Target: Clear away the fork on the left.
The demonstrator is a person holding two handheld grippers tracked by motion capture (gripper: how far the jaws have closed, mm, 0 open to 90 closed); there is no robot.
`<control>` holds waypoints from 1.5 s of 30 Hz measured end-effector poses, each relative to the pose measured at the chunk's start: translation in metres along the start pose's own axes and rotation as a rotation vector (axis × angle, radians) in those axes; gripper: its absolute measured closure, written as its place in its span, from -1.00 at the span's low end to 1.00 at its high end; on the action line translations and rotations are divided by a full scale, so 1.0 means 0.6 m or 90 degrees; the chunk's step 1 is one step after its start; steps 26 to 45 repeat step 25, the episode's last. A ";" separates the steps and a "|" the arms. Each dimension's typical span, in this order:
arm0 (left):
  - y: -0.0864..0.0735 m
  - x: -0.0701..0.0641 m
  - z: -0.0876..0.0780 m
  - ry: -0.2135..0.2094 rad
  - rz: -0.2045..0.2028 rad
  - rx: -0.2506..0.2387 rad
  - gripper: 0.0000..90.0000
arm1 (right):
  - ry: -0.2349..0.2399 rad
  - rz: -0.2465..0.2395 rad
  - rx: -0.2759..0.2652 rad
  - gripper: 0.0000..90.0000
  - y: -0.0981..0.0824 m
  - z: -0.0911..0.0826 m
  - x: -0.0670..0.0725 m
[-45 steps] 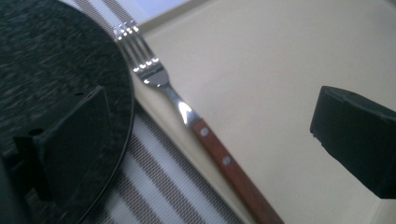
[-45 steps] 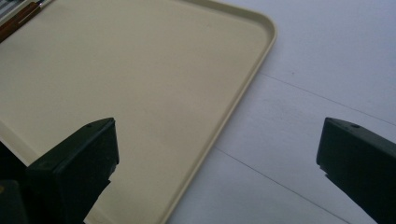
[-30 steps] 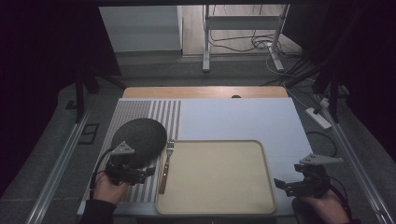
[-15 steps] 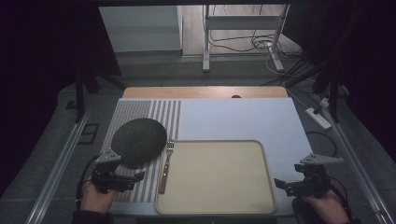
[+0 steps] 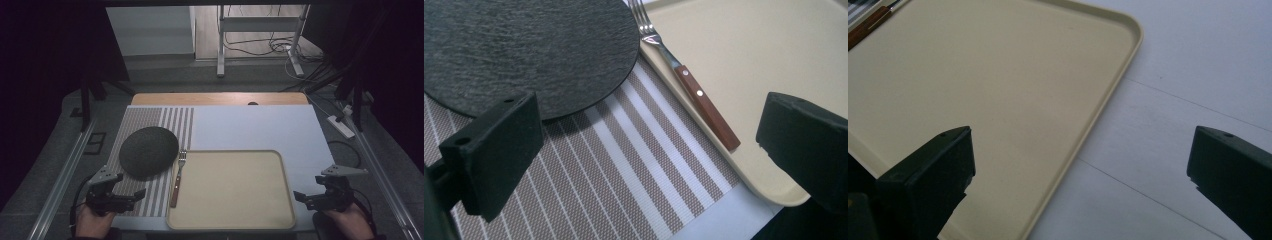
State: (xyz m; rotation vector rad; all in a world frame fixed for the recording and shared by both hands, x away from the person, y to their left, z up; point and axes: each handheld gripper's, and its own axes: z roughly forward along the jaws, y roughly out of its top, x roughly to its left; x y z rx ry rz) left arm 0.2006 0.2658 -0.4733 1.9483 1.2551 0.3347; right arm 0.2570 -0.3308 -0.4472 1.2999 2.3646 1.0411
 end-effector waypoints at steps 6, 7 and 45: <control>-0.012 0.002 -0.012 0.011 -0.005 -0.003 -1.00 | -0.002 0.000 0.001 -1.00 0.000 0.000 0.000; -0.014 0.002 -0.013 0.012 -0.005 -0.004 -1.00 | -0.002 0.000 0.001 -1.00 0.000 0.000 0.000; -0.028 0.004 -0.020 0.030 -0.017 0.024 -1.00 | -0.005 -0.004 0.006 -1.00 0.000 0.001 0.001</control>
